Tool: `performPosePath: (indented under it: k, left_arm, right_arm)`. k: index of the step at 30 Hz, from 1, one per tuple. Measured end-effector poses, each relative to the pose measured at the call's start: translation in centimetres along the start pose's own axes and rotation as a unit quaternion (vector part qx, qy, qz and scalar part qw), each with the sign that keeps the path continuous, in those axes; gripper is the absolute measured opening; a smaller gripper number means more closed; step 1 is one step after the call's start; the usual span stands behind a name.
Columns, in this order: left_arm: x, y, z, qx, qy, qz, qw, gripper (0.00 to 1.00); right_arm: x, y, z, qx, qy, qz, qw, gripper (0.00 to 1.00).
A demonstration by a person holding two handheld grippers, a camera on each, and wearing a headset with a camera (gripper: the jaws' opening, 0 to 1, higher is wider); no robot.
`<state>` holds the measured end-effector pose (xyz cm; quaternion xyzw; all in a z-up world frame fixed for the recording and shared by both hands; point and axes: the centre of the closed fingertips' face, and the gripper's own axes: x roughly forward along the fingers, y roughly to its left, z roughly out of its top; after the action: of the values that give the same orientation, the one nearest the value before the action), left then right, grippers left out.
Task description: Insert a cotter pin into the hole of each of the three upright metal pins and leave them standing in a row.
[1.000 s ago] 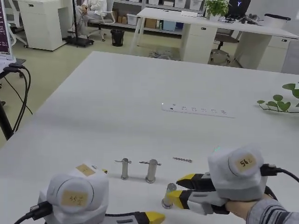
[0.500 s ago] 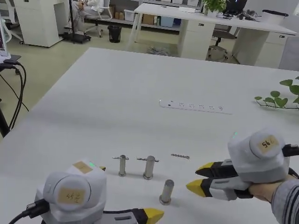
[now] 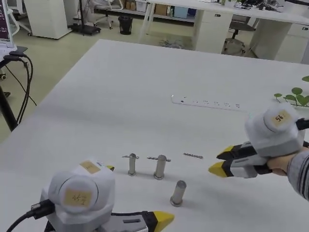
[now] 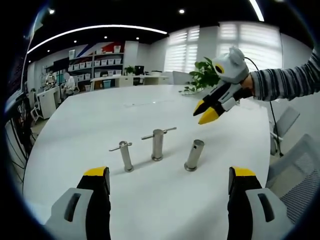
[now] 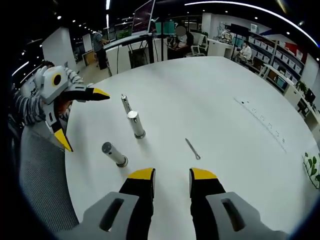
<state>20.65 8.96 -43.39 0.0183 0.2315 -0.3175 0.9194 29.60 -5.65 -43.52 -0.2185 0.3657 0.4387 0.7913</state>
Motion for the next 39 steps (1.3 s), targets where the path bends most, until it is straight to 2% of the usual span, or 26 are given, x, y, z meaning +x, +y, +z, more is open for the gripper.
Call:
performPosePath:
  k: [8,12,15,18,29,35,39]
  left_arm:
    - [0.1,-0.1,-0.1,0.0,0.002,-0.003,1.0,0.98]
    - [0.1,-0.2,-0.1,-0.001,0.003,-0.005,1.0,0.97]
    - [0.1,-0.2,-0.2,-0.001,0.006,-0.006,1.0,0.97]
    - [0.1,-0.2,-0.2,-0.002,0.006,-0.006,1.0,0.96]
    - [0.0,0.3,-0.1,-0.007,0.003,0.0,1.0,0.94]
    - [-0.1,0.5,-0.2,-0.009,0.006,0.005,0.9999,0.94]
    - [-0.1,0.6,-0.3,-0.008,0.007,0.005,0.9999,0.94]
  right_arm:
    - [1.8,-1.0,0.6,-0.044,0.036,0.011,0.9983,0.22]
    - [3.1,-1.5,0.8,-0.051,0.049,0.022,0.9972,0.21]
    - [3.9,-1.4,0.9,-0.034,0.053,0.039,0.9972,0.2]
    - [4.7,-1.8,1.1,-0.031,0.058,0.044,0.9969,0.19]
    - [6.7,-3.1,-0.1,-0.051,0.105,0.047,0.992,0.14]
    - [7.3,-3.3,-0.3,-0.057,0.114,0.049,0.9906,0.11]
    - [7.7,-4.0,-0.6,-0.066,0.117,0.043,0.9901,0.07]
